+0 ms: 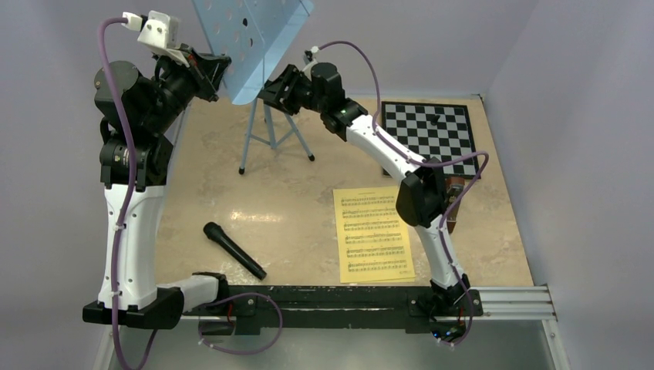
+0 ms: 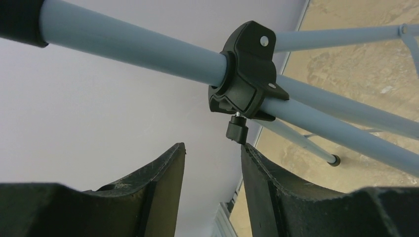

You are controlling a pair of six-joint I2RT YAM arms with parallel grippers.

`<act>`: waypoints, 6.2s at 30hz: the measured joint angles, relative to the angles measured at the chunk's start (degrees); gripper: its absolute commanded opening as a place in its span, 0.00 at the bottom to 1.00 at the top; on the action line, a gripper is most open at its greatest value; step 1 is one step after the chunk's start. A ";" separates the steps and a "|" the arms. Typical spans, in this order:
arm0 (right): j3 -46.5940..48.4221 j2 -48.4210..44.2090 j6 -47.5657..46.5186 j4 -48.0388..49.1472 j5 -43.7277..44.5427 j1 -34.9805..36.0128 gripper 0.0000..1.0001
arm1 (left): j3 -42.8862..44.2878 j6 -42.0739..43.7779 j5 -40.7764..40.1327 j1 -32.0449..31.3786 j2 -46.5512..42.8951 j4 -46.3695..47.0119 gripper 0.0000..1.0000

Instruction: Pack up the instrument practice props

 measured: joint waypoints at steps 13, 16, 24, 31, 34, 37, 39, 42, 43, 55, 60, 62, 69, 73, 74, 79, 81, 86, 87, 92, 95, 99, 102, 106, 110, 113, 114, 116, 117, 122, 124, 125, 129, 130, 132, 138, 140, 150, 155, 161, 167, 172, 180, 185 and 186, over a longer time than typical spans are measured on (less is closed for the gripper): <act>4.22 3.63 -2.25 -2.97 4.74 0.13 0.33 | -0.37 0.04 0.02 0.00 -0.70 -0.63 0.00; 5.57 4.04 -4.72 -2.82 6.10 0.42 0.27 | -0.46 0.02 0.02 0.00 -0.81 -0.68 0.00; 7.98 4.11 -22.56 -4.87 7.76 1.92 0.10 | -0.57 -0.07 -0.09 0.00 -0.96 -0.76 0.00; 5.27 3.45 -50.95 -0.09 10.36 4.26 0.14 | -0.76 -1.03 -1.88 0.15 -1.62 -1.14 0.00; -1.60 1.16 -64.50 7.93 11.02 5.11 0.15 | -1.16 -1.05 -2.80 0.24 -1.86 -0.85 0.00; -6.10 0.11 -76.74 13.49 11.04 5.66 0.16 | -1.44 -1.09 -2.93 0.28 -1.97 -0.83 0.00; -8.31 0.09 -84.39 17.57 11.30 5.90 0.21 | -1.68 -1.07 -2.64 0.17 -1.75 -0.55 0.00; -11.23 0.11 -94.84 22.80 11.98 6.51 0.44 | -1.92 -1.07 -2.14 0.17 -1.53 -0.28 0.00; -12.33 0.11 -97.18 24.50 11.96 6.73 0.52 | -1.92 -1.05 -2.14 0.17 -1.53 -0.31 0.00; -34.40 -17.00 -91.27 31.76 11.26 7.91 0.73 | -1.70 -1.05 -1.81 0.20 -1.18 -0.26 0.00; -28.98 -23.43 -57.72 23.87 1.99 2.64 0.81 | -1.51 -1.01 -1.44 0.37 -0.72 -0.02 0.00; -24.98 -21.73 -40.83 24.79 -3.45 -0.76 0.83 | -1.51 -0.92 -1.16 0.50 -0.59 0.11 0.00; -19.26 -9.11 -2.60 20.52 -13.03 -4.46 0.85 | -1.27 0.55 0.35 0.57 -0.17 0.20 0.00; -15.28 -2.45 6.73 15.12 -14.01 -3.45 0.83 | -1.29 1.75 1.44 0.90 -0.17 0.04 0.00; -14.08 -1.25 8.46 14.12 -13.99 -3.30 0.83 | -1.29 1.99 1.62 0.94 -0.17 -0.04 0.00; -10.21 0.48 14.64 11.30 -13.57 -2.95 0.81 | -1.29 3.02 1.68 0.94 -0.17 -0.50 0.00; -8.31 0.48 16.28 11.19 -13.38 -2.97 0.79 | -1.27 3.50 1.68 0.94 -0.15 -0.72 0.00; -3.26 0.57 18.60 10.95 -11.65 -3.02 0.72 | -0.66 4.52 1.68 0.94 0.07 -1.84 0.00; -2.08 0.74 18.78 10.62 -11.08 -3.02 0.71 | -0.48 4.70 1.68 0.94 0.15 -2.16 0.00; 1.09 2.10 19.52 9.51 -9.03 -3.02 0.68 | 1.29 5.18 1.84 0.94 1.03 -3.74 0.00; 1.09 3.13 20.35 8.11 -8.59 -3.02 0.66 | 2.27 5.25 2.01 0.94 1.68 -4.20 0.00; 1.09 4.37 21.42 5.62 -7.41 -2.99 0.65 | 2.95 5.79 2.32 0.94 2.19 -4.59 0.00; 1.18 5.20 21.68 4.96 -6.12 -2.97 0.62 | 3.19 6.38 2.49 0.92 2.21 -5.20 0.00; 2.27 6.29 21.68 4.28 -4.63 -2.97 0.60 | 3.26 6.71 2.54 0.92 2.10 -5.77 0.00; 3.69 6.99 21.55 4.11 -3.65 -2.97 0.57 | 3.26 6.99 2.69 0.92 1.99 -6.16 0.00; 4.83 7.41 21.38 3.87 -2.78 -2.97 0.53 | 3.26 7.41 2.78 0.92 1.92 -6.45 0.00; 5.35 7.69 21.31 3.91 -2.56 -2.97 0.52 | 3.26 7.50 2.78 0.92 1.92 -6.54 0.00; 5.70 7.93 21.11 3.87 -2.14 -2.97 0.51 | 3.26 7.54 2.84 0.92 1.92 -6.75 0.00; 5.95 8.11 21.00 3.82 -1.70 -2.97 0.50 | 3.26 7.56 2.84 0.92 1.86 -6.84 0.00; 6.32 8.76 20.72 3.91 -1.25 -3.02 0.48 | 3.23 7.58 2.89 0.92 1.81 -7.02 0.00; 6.34 8.79 20.55 3.93 -1.25 -3.04 0.48 | 3.23 7.56 2.89 0.92 1.75 -7.02 0.00; 6.34 8.79 20.50 3.98 -1.25 -3.02 0.48 | 3.21 7.58 2.91 0.92 1.75 -6.99 0.00; 6.43 8.79 20.37 4.00 -1.27 -3.02 0.47 | 2.93 7.58 2.91 0.92 1.55 -6.95 0.00; 6.45 8.79 20.35 4.02 -1.29 -3.02 0.47 | 2.80 7.58 2.89 0.92 1.46 -6.93 0.00; 6.58 8.79 20.33 4.09 -1.31 -3.02 0.49 | 2.54 7.58 2.89 0.92 1.38 -6.93 0.00; 7.50 8.81 20.28 4.37 -1.29 -2.95 0.50 | 2.45 7.63 2.80 0.79 1.36 -6.93 0.00; 7.54 8.81 20.33 4.37 -1.29 -2.89 0.49 | 2.45 7.67 2.69 0.63 1.42 -6.91 0.00; 7.58 8.94 20.81 4.13 -1.38 -2.91 0.53 | 2.62 7.98 1.68 -0.07 1.84 -6.86 0.00; 7.74 8.92 21.70 4.46 -1.64 -2.84 0.55 | 2.62 7.98 1.40 -0.31 1.84 -6.84 0.00; 7.76 8.94 22.16 4.31 -1.75 -2.84 0.51 | 2.62 7.98 1.40 -0.37 1.99 -6.69 0.00; 7.76 8.94 22.27 3.72 -1.73 -2.75 0.42 | 2.62 8.00 1.38 -0.50 2.03 -6.62 0.00; 7.76 9.16 19.15 3.96 -2.08 -2.84 0.33 | 2.62 8.00 1.16 -0.59 2.05 -6.56 0.00; 7.69 9.18 9.18 5.86 -4.68 -3.58 0.29 | 2.43 7.91 1.20 -0.59 2.01 -6.16 0.00; 7.69 8.17 -1.18 5.09 -5.75 -3.72 0.33 | 1.42 7.50 1.20 -0.68 1.46 -5.27 0.00; 7.69 7.67 -3.82 4.22 -5.75 -3.67 0.34 | 1.29 7.48 1.20 -0.70 1.33 -5.20 0.00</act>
